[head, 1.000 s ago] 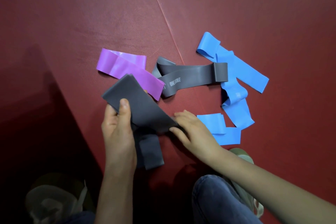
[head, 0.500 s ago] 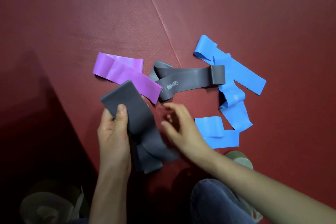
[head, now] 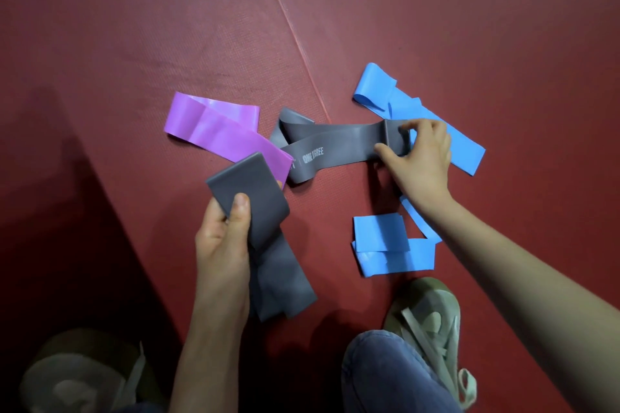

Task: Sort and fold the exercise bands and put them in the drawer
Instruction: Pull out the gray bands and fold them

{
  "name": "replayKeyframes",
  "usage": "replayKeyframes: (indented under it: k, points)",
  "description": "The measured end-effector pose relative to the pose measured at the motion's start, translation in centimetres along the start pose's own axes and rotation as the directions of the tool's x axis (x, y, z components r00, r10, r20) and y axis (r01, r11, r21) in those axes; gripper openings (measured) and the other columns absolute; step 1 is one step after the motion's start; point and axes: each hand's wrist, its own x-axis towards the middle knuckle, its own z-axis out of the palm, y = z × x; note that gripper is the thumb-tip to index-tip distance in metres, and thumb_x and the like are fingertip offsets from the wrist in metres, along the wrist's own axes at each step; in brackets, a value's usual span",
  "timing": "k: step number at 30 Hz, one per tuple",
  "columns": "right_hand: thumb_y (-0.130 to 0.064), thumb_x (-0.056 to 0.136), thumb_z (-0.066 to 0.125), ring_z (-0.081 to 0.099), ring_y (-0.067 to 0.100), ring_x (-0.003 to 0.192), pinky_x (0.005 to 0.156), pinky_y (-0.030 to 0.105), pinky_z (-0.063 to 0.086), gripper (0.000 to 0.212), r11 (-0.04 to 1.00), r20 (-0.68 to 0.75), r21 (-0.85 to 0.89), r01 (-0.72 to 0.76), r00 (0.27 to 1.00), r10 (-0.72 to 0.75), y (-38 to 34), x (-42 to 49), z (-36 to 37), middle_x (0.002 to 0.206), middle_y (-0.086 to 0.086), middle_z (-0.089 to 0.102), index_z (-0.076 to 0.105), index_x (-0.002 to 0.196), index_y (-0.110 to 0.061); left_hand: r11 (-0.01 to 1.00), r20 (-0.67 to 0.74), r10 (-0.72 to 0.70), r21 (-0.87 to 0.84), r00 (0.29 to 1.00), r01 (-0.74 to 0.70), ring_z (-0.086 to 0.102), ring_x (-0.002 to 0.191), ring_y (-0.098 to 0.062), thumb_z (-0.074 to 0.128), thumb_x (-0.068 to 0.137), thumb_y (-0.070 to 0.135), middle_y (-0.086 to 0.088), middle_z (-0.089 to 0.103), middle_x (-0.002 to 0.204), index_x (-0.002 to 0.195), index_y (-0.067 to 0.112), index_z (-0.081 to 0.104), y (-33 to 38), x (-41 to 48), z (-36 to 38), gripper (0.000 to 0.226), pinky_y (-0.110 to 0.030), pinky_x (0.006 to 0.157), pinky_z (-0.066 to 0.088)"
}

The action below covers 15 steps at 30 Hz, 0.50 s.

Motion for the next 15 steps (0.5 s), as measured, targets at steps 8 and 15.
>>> replayKeyframes:
  k: [8,15]
  points:
    - [-0.022,0.080,0.058,0.043,0.030,0.106,0.087,0.031,0.028,0.014,1.000,-0.046,-0.009,0.018,0.999,-0.019,0.4,0.3,0.2,0.102,0.013,0.052,0.057,0.081,-0.008,1.000,-0.005,0.005,0.015,1.000,-0.005,0.062,0.067,0.003,0.049,0.085,0.021,0.015,0.071,0.070,0.088,0.023,0.060,-0.1,-0.1,0.1,0.012,-0.011,0.065,0.051]
    - [-0.025,0.082,0.049,0.054,0.004,0.097,0.088,0.015,0.039,0.013,0.802,-0.030,0.449,0.394,0.904,-0.427,-3.0,-3.5,-1.0,0.089,-0.011,0.058,0.055,0.087,-0.016,0.999,0.008,0.015,0.046,1.000,-0.016,0.061,0.063,0.006,0.039,0.093,0.011,0.019,0.068,0.065,0.087,0.024,0.058,-0.1,-0.3,0.3,0.024,-0.008,0.060,0.048]
